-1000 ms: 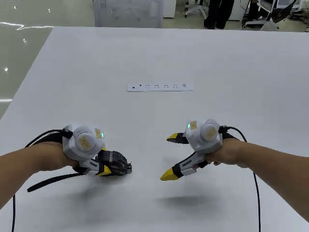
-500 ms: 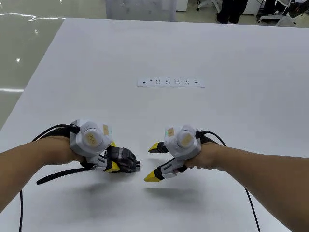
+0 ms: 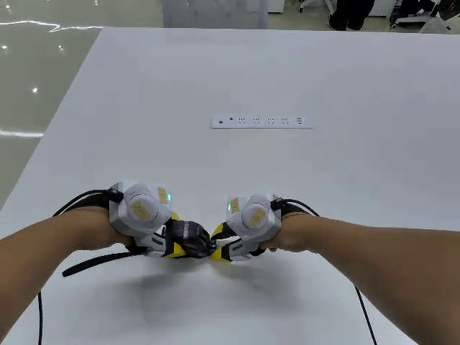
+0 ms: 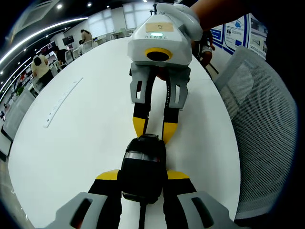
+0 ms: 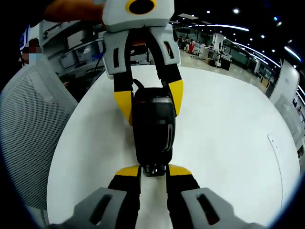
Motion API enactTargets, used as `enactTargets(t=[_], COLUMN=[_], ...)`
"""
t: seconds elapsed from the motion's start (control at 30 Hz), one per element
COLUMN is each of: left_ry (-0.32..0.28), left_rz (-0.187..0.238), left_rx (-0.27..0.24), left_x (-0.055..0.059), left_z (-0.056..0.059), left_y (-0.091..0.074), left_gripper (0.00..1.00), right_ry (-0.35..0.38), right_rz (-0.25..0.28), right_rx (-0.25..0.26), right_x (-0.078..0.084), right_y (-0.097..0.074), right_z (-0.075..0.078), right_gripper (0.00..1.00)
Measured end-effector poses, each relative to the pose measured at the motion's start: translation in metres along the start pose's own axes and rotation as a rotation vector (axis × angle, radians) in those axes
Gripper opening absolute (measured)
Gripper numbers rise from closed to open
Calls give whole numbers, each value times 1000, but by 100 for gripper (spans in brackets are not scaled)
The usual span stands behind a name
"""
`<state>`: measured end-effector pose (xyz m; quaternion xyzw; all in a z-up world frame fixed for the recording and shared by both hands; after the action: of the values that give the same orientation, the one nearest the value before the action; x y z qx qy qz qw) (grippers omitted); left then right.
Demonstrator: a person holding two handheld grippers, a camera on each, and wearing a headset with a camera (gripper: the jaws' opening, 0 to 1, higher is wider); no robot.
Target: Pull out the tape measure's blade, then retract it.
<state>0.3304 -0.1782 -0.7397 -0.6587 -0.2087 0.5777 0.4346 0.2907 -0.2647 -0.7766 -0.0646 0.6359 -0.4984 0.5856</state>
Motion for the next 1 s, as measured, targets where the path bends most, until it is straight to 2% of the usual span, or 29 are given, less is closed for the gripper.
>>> enactTargets(t=[0.13, 0.17, 0.23, 0.43, 0.47, 0.63, 0.7, 0.8, 0.97, 1.0], left_ry=[6, 11, 7, 5, 2, 1, 5, 6, 5, 1], left_rz=[-2, -4, -2, -5, -4, -8, -12, -20, -21, -20], left_rx=[9, 14, 14, 7, 7, 8, 11, 17, 18, 17], left_x=[0, 0, 0, 0, 0, 0, 0, 0, 0, 1], left_z=[0, 0, 0, 0, 0, -1, -1, -1, -1, -1], left_y=[0, 0, 0, -1, -1, -1, -1, -1, -1, -1], left_gripper=[30, 30, 30, 30, 30, 30, 30, 30, 30, 30], right_ry=[-16, -35, -36, 24, 27, 16, 35, 4, -27, -8], right_rz=[-27, -41, -43, -53, -57, -26, -32, -46, -29, -31], right_rx=[-23, -11, -30, -43, -33, -31, -28, -44, -61, -57], right_x=[2, 3, 0, 2, 3, 4, 4, 2, 4, 4], right_y=[3, 5, 5, 5, 5, 3, 4, 6, 5, 5], right_z=[1, 3, 3, 2, 3, 2, 3, 3, 2, 2], right_gripper=[17, 15, 15, 15, 15, 15, 15, 15, 14, 13])
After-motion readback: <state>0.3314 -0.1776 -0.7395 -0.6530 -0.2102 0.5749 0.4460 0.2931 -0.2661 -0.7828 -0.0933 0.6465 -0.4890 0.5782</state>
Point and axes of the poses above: the centre of the closed fingertips' face, and the gripper's own axes: y roughly forward along the fingers, z roughly to its right, x roughly out of its underside, the point moved 5 cm from there along -y, roughly backward along the fingers, and after that the axes turned 11 degrees about x, right-handed, at the moved point
